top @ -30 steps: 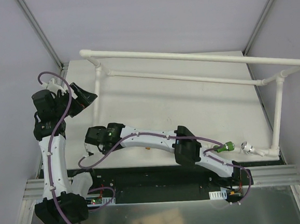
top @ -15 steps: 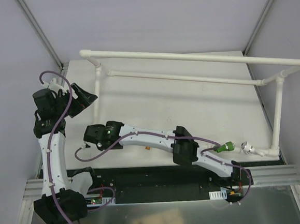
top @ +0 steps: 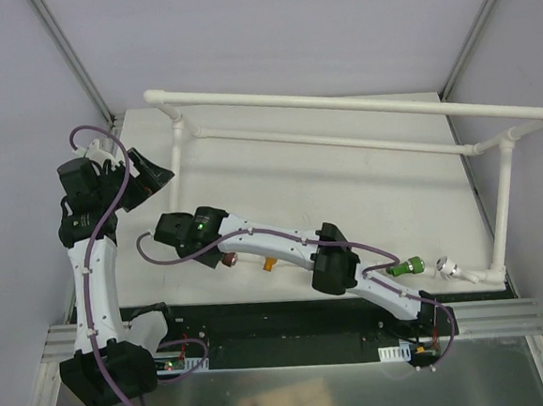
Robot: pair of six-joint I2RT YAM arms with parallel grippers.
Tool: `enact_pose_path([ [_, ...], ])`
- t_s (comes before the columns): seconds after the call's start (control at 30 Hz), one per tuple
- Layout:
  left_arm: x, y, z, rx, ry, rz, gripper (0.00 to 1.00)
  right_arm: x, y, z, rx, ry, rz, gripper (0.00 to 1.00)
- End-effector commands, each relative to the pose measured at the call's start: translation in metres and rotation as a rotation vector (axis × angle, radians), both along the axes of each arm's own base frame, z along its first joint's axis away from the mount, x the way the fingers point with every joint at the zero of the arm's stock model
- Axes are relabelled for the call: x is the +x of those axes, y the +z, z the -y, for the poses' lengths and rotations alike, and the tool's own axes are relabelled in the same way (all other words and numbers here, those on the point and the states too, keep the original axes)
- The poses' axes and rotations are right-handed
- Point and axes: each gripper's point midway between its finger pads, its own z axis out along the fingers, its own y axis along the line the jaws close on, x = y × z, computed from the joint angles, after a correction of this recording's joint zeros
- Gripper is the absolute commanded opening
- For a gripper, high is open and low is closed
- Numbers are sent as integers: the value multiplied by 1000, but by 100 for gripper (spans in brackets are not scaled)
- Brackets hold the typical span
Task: Install the water faucets
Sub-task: Place the water faucet at the center of the board.
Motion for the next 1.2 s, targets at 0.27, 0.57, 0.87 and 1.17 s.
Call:
enact_pose_path([
  [0.27, 6, 12, -11, 59, 47, 4, 89, -8, -53, 35, -27, -579, -136, 0],
  [0.57, 6, 9, -17, 68, 78, -26, 87, -4, -68, 17, 152, -897, -257, 0],
  [0.87, 5, 5, -18, 71, 85, -39, 88, -8, -66, -9, 309, -1027, -334, 0],
  [1.17, 7, -9, -19, 76, 79, -75, 90, 2, -60, 29, 294, -1042, -194, 0],
])
